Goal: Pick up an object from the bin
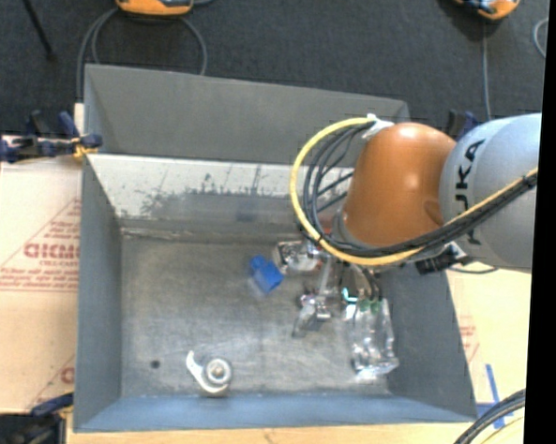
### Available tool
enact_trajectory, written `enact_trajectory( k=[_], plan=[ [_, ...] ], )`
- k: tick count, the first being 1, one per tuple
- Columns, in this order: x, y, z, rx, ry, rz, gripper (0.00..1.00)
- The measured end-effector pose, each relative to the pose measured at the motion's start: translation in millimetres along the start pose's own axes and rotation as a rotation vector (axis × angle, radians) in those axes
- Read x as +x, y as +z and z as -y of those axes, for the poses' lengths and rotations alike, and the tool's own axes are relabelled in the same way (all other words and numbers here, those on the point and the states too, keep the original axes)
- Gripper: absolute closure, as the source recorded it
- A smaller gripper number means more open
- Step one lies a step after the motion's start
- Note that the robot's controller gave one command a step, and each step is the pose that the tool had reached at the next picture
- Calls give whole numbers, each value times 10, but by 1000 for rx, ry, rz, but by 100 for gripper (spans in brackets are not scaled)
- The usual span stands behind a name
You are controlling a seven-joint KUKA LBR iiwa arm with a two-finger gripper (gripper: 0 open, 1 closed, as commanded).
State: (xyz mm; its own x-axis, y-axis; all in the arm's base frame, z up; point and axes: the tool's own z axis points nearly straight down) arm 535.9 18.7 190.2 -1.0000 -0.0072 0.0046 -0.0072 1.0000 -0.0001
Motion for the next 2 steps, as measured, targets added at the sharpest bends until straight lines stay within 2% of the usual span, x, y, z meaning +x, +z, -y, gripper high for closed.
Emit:
enact_trajectory(
  k=[1, 2],
  plan=[
    [474, 605, -1137, -1, -294, 3, 0],
    [458, 591, -1115, -1, -288, 6, 100]
  ],
)
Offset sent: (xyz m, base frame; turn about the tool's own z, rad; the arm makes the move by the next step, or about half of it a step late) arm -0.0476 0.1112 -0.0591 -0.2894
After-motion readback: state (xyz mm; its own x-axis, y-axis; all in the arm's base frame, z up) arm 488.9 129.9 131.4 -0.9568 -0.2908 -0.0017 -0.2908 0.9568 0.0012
